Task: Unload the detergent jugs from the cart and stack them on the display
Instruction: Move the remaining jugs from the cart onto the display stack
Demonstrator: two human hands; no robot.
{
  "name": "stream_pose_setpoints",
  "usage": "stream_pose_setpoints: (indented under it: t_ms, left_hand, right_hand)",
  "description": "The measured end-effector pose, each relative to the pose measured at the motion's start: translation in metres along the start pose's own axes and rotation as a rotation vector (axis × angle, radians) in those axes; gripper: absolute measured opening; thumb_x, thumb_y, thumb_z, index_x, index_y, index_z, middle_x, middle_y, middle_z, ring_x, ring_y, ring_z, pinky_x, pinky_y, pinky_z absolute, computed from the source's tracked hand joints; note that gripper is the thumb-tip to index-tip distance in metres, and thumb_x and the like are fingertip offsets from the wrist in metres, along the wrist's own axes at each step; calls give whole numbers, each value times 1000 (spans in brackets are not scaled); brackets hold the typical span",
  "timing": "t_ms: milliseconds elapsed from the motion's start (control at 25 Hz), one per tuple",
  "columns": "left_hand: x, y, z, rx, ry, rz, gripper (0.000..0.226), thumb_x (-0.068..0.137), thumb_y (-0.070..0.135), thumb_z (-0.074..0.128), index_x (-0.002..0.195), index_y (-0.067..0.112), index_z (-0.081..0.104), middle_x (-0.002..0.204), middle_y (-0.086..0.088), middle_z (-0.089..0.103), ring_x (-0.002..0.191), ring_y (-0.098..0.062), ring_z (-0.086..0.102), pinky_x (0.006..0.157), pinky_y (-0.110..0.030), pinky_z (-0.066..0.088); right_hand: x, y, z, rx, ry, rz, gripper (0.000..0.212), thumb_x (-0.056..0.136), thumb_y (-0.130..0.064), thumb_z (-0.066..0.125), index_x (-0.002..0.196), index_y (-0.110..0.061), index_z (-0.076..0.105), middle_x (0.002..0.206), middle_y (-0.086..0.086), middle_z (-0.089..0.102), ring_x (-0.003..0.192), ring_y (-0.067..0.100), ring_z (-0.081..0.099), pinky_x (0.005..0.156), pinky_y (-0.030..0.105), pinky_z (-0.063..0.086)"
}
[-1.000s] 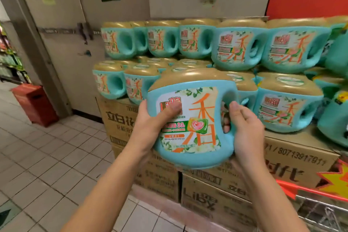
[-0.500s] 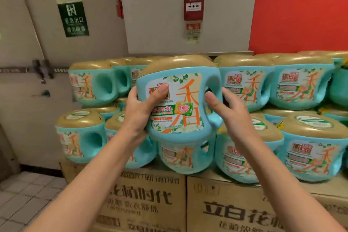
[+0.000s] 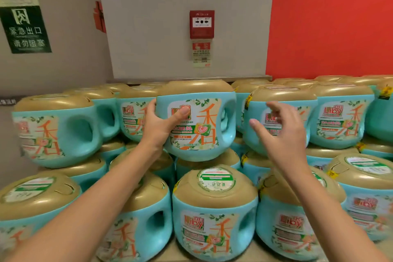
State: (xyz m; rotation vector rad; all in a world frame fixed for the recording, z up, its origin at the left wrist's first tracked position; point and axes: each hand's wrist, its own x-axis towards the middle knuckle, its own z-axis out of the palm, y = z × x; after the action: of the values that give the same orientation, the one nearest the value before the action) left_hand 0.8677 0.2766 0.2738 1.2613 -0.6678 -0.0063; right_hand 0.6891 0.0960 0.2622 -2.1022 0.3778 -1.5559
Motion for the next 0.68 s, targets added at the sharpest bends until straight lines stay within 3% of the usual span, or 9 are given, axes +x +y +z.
stream_pose_setpoints:
  t_ms: [80, 160, 280, 440, 680]
  left_hand:
    - [13, -11, 5, 20, 12, 10, 107, 45, 51, 91, 133, 16, 43, 111, -6, 69, 89, -18, 73, 66, -30, 60]
    - [20, -23, 10, 28, -5, 6, 109, 41, 51, 88, 134, 18, 43, 109, -5, 70, 87, -15, 73, 64, -27, 59]
    - [29, -36, 14, 63, -68, 11, 99, 41, 51, 86, 128, 30, 44, 107, 0, 69, 86, -8, 72, 62, -23, 58]
    - [38, -36, 15, 99, -196, -24, 91, 50, 49, 81, 128, 39, 34, 109, 4, 64, 82, 1, 70, 58, -18, 57]
    - [31, -29, 10, 259, -226, -16, 124, 25, 84, 74, 133, 32, 42, 111, 13, 64, 91, 1, 65, 61, -12, 54]
  right_hand:
    - [11, 23, -12, -62, 118, 39, 60, 79, -28, 77, 127, -6, 50, 118, 6, 49, 112, 26, 48, 95, 33, 40]
    - [15, 42, -18, -108, 96, 177, 76, 74, -37, 79, 134, -9, 42, 129, 12, 42, 119, 24, 41, 98, 30, 33]
    - [14, 60, -18, -124, 44, 289, 96, 68, -44, 81, 142, -11, 31, 140, 14, 33, 129, 27, 35, 108, 39, 31]
    - [17, 74, -18, -88, 15, 296, 109, 64, -42, 85, 146, -12, 20, 146, 13, 34, 135, 29, 34, 113, 45, 31]
    - [18, 78, -17, -75, 18, 279, 109, 63, -43, 85, 146, -16, 19, 146, 12, 34, 135, 28, 35, 112, 45, 32]
